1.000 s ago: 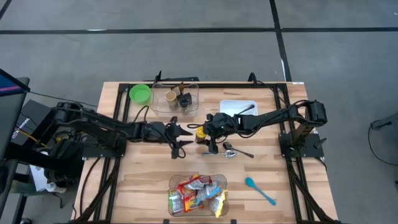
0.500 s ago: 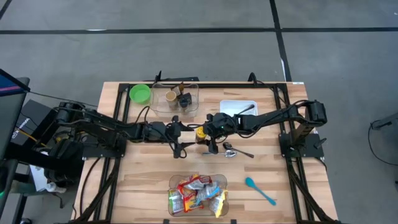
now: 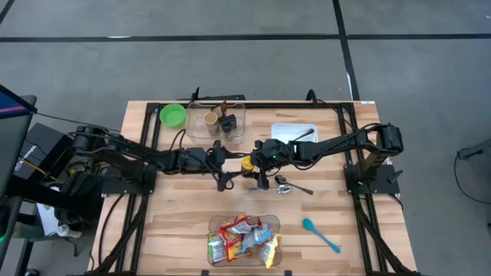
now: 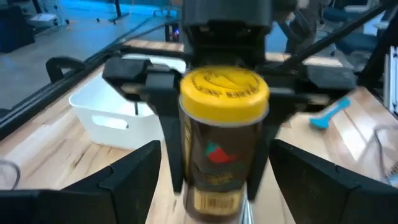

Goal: Pick & Place Food Item
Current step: Put the yellow seasoning bottle into the top transparent bin

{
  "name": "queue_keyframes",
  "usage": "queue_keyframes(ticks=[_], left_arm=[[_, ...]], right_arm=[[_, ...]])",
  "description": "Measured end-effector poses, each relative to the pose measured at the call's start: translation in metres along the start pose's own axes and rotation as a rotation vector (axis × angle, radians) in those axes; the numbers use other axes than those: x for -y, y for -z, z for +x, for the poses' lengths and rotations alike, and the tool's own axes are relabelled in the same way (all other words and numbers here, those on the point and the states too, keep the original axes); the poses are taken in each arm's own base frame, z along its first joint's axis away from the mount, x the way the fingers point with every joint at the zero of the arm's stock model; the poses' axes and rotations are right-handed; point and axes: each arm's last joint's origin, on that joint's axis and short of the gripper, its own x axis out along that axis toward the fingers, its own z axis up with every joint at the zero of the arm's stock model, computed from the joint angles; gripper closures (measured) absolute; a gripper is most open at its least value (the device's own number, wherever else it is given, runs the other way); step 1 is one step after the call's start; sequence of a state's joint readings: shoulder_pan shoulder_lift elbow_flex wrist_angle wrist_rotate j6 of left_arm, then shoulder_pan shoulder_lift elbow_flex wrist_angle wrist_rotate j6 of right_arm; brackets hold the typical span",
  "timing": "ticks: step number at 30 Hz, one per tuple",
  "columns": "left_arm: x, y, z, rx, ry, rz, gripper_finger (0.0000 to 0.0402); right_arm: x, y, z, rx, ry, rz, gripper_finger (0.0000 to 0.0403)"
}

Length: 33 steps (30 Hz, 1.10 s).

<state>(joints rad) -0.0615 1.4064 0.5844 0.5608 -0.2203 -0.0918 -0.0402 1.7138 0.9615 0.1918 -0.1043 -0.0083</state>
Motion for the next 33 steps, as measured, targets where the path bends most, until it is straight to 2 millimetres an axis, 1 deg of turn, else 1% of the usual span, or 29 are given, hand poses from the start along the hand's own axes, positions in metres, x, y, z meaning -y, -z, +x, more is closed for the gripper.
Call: queue_keyframes(ticks=[5, 9, 21, 25, 30, 33], left_arm=[[0.0000, 0.0059, 0.0093, 0.021, -0.003, -0.004, 0.0107], [0.0001, 0.0037, 0.0095, 0.045, -0.001, -0.005, 0.0107], [0.0003, 0.0043, 0.0097, 0.037, 0.031, -0.005, 0.0105], [0.0003, 0.0044, 0.0097, 0.036, 0.032, -0.014, 0.0084], [0.0003, 0.0043, 0.0097, 0.036, 0.032, -0.031, 0.0039], [-0.0004, 0.0038, 0.0098, 0.041, 0.028, -0.032, 0.0020]], right_arm=[[0.0000, 0.0001, 0.0000, -0.001, 0.000, 0.000, 0.0173], [0.0000, 0.0002, 0.0000, -0.002, 0.000, 0.000, 0.0173], [0.0000, 0.0008, 0.0000, -0.008, -0.001, 0.001, 0.0173], [-0.0001, 0.0008, 0.0000, -0.008, -0.001, 0.000, 0.0173], [0.0000, 0.0007, 0.0000, -0.008, -0.001, -0.002, 0.0173], [-0.0001, 0.0006, 0.0000, -0.006, -0.002, -0.002, 0.0173]])
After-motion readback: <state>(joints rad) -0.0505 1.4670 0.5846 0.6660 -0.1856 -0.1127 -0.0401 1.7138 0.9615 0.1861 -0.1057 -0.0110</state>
